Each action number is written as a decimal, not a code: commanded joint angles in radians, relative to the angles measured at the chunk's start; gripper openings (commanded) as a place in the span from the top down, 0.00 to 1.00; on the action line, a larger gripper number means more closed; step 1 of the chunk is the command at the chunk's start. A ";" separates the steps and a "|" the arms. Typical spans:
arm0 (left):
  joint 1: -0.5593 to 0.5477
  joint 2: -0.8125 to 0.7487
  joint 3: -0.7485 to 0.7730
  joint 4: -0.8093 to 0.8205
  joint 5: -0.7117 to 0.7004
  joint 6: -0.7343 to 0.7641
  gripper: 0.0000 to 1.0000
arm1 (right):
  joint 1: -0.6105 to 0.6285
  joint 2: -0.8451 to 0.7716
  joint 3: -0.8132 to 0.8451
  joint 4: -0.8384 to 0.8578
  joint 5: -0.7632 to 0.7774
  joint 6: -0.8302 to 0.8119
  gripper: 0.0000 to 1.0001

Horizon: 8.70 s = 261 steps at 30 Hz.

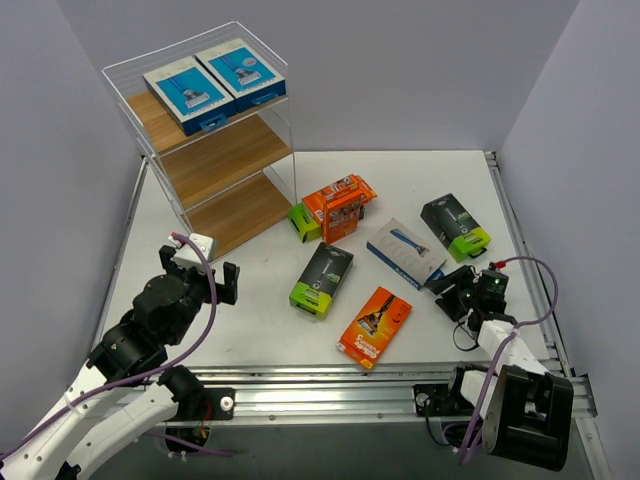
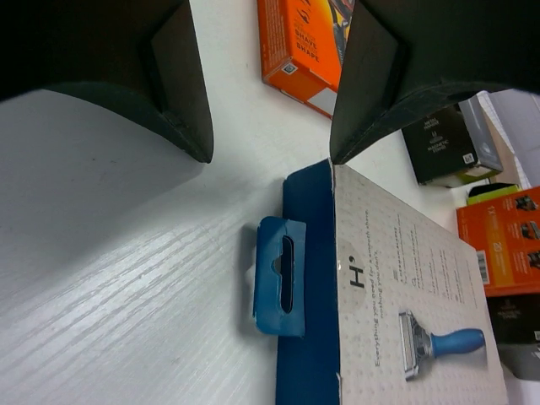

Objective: Place and organize the shaving razors onto the shelf
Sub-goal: Grab a shaving razor with the right arm

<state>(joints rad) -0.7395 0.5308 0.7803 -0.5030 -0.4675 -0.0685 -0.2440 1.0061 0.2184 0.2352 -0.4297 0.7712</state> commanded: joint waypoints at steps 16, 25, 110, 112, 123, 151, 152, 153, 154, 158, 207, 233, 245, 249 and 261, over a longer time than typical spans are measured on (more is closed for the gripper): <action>0.002 0.008 0.007 0.058 0.026 -0.008 0.04 | -0.041 -0.002 -0.103 0.153 0.095 0.137 0.57; 0.003 0.006 0.005 0.058 0.032 -0.008 0.04 | -0.046 0.130 -0.108 0.291 0.092 0.157 0.59; 0.003 0.029 0.008 0.060 0.056 -0.010 0.04 | -0.031 0.117 -0.047 0.328 0.112 0.223 0.92; 0.002 0.028 0.010 0.057 0.058 -0.011 0.04 | -0.031 0.063 -0.037 0.299 0.112 0.218 0.92; 0.000 0.018 0.008 0.057 0.056 -0.011 0.04 | -0.031 0.029 -0.031 0.257 0.063 0.204 1.00; 0.000 0.041 0.007 0.061 0.079 -0.013 0.04 | -0.031 0.195 -0.099 0.389 0.124 0.218 0.78; 0.000 0.041 0.007 0.061 0.079 -0.013 0.04 | -0.031 0.193 -0.099 0.388 0.131 0.220 0.78; 0.000 0.041 0.007 0.061 0.081 -0.013 0.04 | -0.031 0.189 -0.099 0.386 0.134 0.221 0.78; 0.000 0.041 0.008 0.061 0.081 -0.013 0.04 | -0.031 0.187 -0.099 0.385 0.137 0.223 0.78; 0.000 0.041 0.007 0.061 0.084 -0.013 0.04 | -0.026 0.198 -0.096 0.391 0.144 0.229 0.78; 0.000 0.051 0.007 0.064 0.099 -0.014 0.04 | 0.009 0.137 -0.027 0.469 0.109 0.295 1.00; 0.000 0.006 0.008 0.054 0.073 -0.014 0.04 | 0.109 0.143 0.660 -0.390 0.008 -0.096 1.00; 0.000 -0.006 0.011 0.052 0.070 -0.014 0.04 | 0.161 0.242 0.926 -0.626 0.003 -0.262 1.00; 0.000 -0.008 0.008 0.052 0.069 -0.014 0.04 | 0.195 0.264 0.954 -0.648 0.015 -0.292 1.00; 0.002 -0.008 0.008 0.054 0.075 -0.014 0.04 | 0.290 0.285 0.960 -0.689 0.141 -0.312 1.00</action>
<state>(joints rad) -0.7399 0.5304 0.7803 -0.5022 -0.3885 -0.0742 0.0433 1.2793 1.1538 -0.3832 -0.3351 0.4896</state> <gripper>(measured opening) 0.958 0.008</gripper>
